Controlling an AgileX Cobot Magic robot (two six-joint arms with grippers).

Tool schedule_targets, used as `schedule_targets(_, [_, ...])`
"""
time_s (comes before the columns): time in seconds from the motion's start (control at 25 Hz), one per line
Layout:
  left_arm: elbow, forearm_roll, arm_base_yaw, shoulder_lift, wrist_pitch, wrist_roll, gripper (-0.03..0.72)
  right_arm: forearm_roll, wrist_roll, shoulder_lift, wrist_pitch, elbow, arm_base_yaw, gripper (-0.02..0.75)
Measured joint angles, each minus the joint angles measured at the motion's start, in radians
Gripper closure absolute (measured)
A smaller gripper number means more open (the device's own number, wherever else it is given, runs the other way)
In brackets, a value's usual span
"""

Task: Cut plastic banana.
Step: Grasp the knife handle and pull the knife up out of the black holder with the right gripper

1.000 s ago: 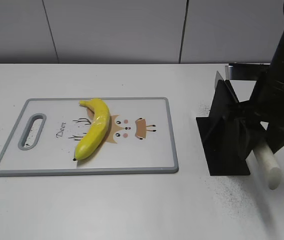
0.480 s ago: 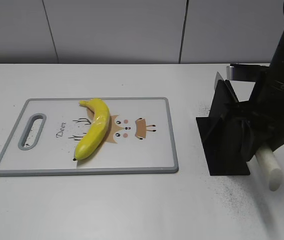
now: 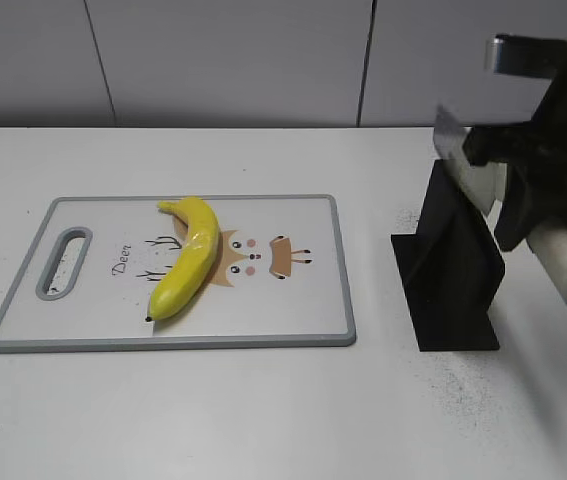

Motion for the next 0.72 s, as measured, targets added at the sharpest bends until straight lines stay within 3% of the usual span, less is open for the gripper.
schedule_targets(0.52, [0.000, 0.000, 0.000, 0.000, 0.000, 0.000, 0.143, -0.059, -0.002, -0.024, 0.003, -0.284, 0.001, 0.580])
schedule_targets(0.72, [-0.009, 0.000, 0.000, 0.001, 0.005, 0.001, 0.143, -0.061, -0.108, -0.024, 0.005, -0.364, 0.001, 0.580])
